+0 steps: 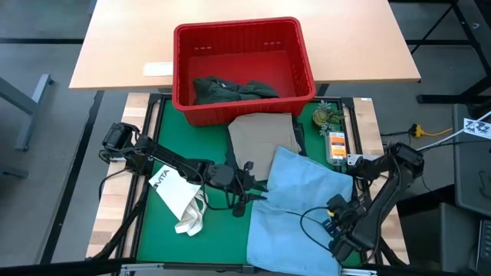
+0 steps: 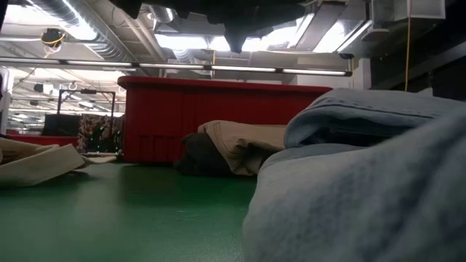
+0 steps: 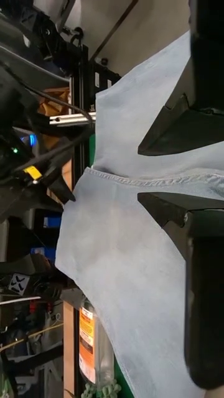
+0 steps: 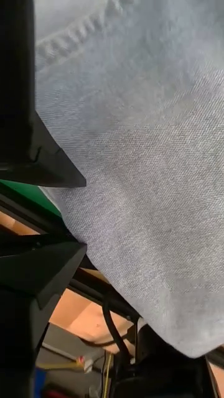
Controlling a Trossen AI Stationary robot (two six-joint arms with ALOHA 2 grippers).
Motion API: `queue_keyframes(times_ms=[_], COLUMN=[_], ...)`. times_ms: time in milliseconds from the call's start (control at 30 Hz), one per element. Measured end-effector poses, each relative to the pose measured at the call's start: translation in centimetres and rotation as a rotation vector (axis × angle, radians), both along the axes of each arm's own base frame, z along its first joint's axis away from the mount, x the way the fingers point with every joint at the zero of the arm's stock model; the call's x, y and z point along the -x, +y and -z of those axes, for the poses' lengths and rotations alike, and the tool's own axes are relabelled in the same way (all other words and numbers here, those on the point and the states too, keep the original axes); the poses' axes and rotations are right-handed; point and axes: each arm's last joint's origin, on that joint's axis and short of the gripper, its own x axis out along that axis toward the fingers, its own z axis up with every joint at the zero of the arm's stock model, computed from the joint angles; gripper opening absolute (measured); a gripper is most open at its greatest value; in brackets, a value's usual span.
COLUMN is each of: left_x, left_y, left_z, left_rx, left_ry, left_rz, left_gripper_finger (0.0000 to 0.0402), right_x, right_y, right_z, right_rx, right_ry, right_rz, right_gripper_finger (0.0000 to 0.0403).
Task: Fold laundry
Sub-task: Fold the blue pants
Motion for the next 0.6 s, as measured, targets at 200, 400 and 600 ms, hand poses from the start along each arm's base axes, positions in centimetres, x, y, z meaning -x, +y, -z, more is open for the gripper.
queue_keyframes(times_ms=[200, 400, 600], left_x=[-0.3, -0.9, -2.0], left_y=[-1.1, -1.2, -0.3], left_z=[1.8, 4.6, 7.5], left_rx=[-0.012, -0.058, -0.065], left_ry=[0.042, 0.107, 0.134], left_rz=[0.027, -0.031, -0.059], left_gripper_finger=[0.0101, 0.0101, 0.0101], right_x=[-0.1, 0.3, 1.1], right_y=[0.2, -0.4, -1.7], right_z=[1.9, 4.5, 6.6], right_rx=[0.075, 0.127, 0.169], right_ry=[0.058, 0.108, 0.137], right_rz=[-0.020, -0.045, -0.046], right_gripper_finger=[0.0154, 0.0154, 0.0154])
